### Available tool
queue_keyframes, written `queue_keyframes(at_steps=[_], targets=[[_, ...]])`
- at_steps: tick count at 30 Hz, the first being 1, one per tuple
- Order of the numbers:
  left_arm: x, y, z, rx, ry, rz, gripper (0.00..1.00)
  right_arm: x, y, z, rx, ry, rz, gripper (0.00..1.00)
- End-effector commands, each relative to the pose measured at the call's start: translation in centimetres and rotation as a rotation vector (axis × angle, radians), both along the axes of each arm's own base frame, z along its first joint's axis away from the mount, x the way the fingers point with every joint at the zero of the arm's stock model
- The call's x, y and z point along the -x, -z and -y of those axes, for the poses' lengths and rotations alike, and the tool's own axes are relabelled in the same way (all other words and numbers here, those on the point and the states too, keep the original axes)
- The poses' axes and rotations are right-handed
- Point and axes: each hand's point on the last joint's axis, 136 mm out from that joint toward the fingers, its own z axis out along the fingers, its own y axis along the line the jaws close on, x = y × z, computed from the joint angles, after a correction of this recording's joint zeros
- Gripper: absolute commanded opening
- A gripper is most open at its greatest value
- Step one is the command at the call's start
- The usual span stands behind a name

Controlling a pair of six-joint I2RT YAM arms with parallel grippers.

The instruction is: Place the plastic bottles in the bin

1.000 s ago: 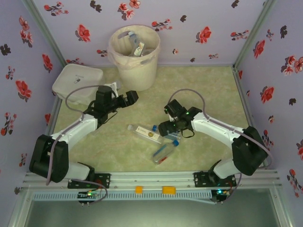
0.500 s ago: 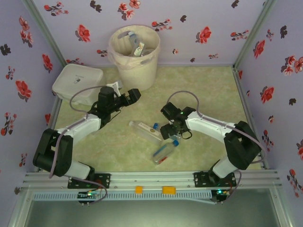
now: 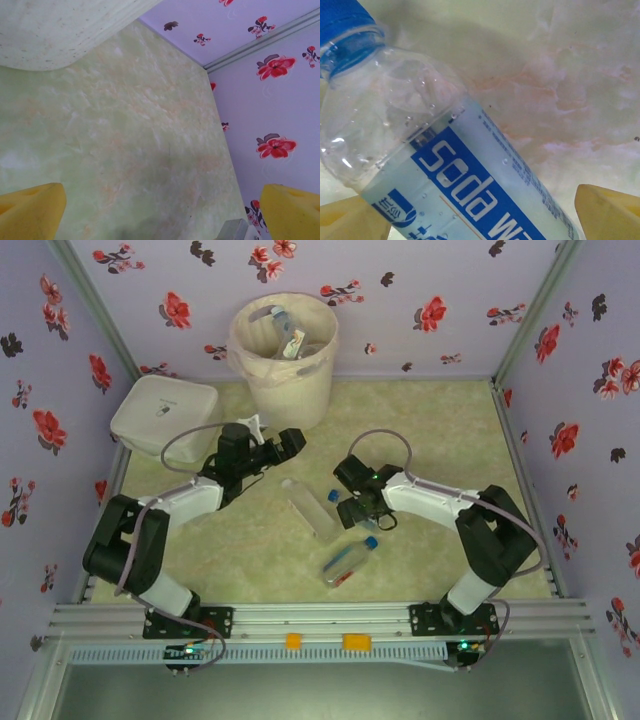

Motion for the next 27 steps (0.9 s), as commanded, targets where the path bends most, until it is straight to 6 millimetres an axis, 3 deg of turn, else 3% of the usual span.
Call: queue_keyframes(at_steps=[1, 21, 27], targets=[[-0.4, -2.2, 1.1, 0.063, 0.026, 0.051, 1.0, -2.0, -0.8, -0.6, -0.013, 0.034, 0.054, 0.92], [0.4, -1.9, 0.5, 0.026, 0.016, 0.008, 1.0, -5.3, -0.4, 1.1, -0.066, 0.136, 0.085, 0.88], [0.9, -1.4, 1.0, -0.016, 0.025, -0.001, 1.0, -5.5, 0.2, 0.9, -0.067, 0.134, 0.056, 0.8]])
